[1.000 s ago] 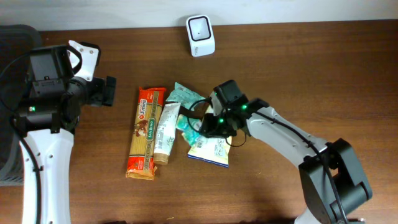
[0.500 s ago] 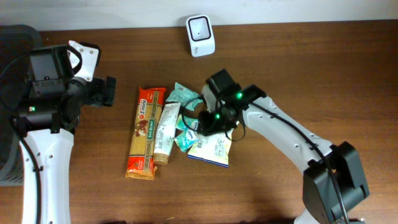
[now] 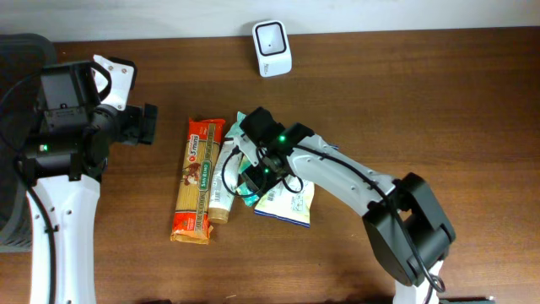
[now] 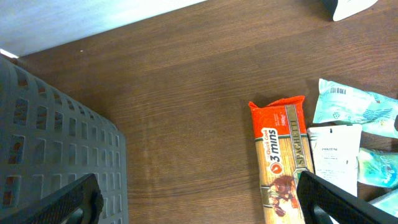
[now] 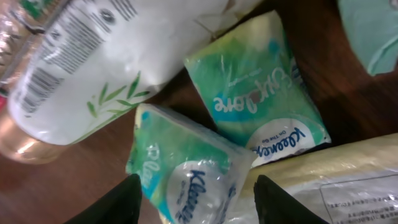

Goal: Scan the item barcode

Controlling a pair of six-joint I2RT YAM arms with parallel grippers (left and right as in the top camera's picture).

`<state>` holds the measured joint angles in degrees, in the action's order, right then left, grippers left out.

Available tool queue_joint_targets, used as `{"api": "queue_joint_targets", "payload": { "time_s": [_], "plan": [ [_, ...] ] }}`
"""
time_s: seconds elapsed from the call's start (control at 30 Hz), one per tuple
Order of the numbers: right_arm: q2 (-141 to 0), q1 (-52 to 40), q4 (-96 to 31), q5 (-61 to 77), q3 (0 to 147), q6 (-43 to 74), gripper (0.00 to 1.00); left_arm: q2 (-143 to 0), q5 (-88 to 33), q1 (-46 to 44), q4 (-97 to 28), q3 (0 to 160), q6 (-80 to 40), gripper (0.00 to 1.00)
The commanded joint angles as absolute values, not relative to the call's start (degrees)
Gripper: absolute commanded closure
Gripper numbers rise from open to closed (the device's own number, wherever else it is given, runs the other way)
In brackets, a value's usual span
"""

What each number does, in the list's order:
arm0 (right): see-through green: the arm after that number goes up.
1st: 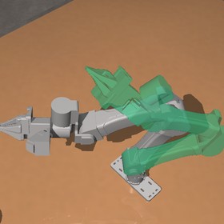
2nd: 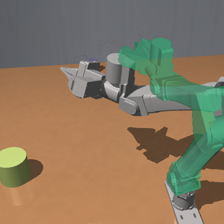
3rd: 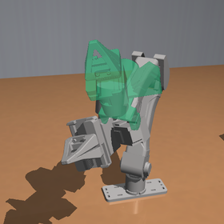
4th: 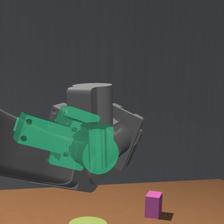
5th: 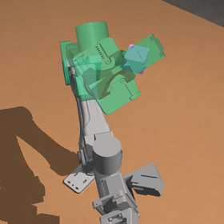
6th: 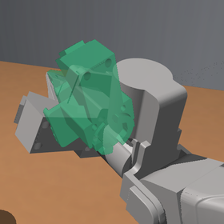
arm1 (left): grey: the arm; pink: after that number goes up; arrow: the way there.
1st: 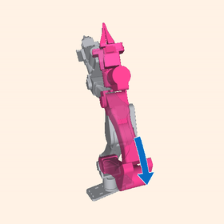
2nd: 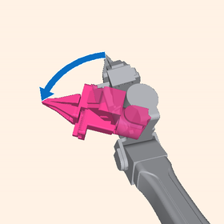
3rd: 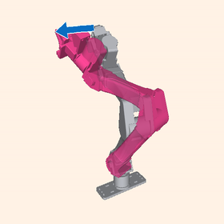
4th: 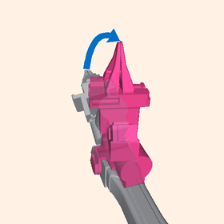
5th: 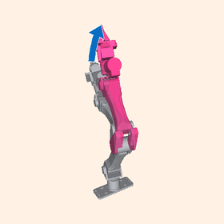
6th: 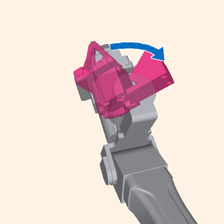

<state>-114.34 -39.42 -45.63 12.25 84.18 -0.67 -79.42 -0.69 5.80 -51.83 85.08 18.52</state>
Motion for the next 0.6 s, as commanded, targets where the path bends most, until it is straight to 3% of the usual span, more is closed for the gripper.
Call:
{"api": "queue_joint_targets", "payload": {
  "time_s": [0.0,0.17,0.27,0.3,0.37,0.43,0.57],
  "plan": [
    [-114.87,-39.33,-45.19,11.33,84.97,-1.02,0.43,-79.66,-1.32,6.02,-51.79,85.38,19.59,0.01],
    [-115.18,-39.35,-44.27,11.31,84.75,0.82,0.44,-79.66,-1.32,6.02,-51.79,85.38,19.59,0.01],
    [-116.36,-39.38,-43.83,11.38,84.73,2.02,0.52,-79.66,-1.32,6.02,-51.77,85.38,19.59,0.01],
    [-116.99,-39.38,-43.86,11.57,84.73,2.7,0.59,-79.66,-1.32,6.02,-51.79,85.38,19.59,0.01],
    [-117.38,-39.35,-44.07,11.86,84.75,3.53,0.82,-79.66,-1.32,6.02,-51.79,85.38,19.59,0.01],
    [-117.12,-39.31,-44.58,13.74,85.62,3.51,0.96,-79.66,-1.32,6.02,-51.79,85.38,19.59,0.01],
    [-113.45,-39.24,-51.94,14.46,92.44,4.23,0.96,-79.66,-1.32,6.02,-51.79,85.38,19.59,0.01]
  ]
}}
